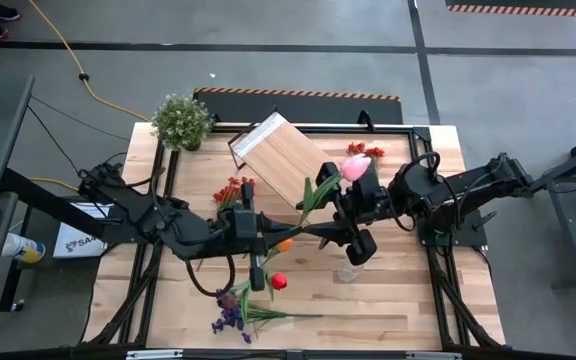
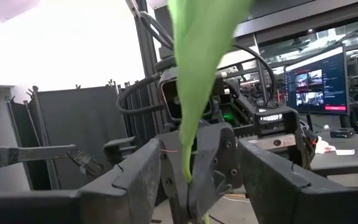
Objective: Pick and place flowers into a vace then onto a shelf
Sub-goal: Put the pink tulip into the left transparent vase
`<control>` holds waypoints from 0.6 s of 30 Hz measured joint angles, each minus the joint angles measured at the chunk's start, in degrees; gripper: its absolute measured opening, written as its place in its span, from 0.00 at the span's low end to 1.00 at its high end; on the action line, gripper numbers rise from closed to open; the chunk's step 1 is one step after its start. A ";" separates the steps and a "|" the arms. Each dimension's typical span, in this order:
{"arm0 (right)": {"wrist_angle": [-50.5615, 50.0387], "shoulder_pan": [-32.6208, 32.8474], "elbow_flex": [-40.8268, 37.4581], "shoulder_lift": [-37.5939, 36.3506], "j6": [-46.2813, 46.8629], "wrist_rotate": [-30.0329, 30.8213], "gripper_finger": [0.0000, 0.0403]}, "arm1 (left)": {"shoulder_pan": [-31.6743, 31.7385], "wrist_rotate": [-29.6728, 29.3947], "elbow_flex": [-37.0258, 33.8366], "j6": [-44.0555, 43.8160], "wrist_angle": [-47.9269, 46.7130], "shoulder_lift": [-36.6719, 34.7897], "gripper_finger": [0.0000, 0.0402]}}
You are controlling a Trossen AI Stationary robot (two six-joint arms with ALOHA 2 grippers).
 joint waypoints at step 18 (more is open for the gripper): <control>-0.02 0.00 0.00 0.00 -0.45 -0.23 0.37 | -0.02 1.08 0.00 -1.35 -0.07 0.61 0.07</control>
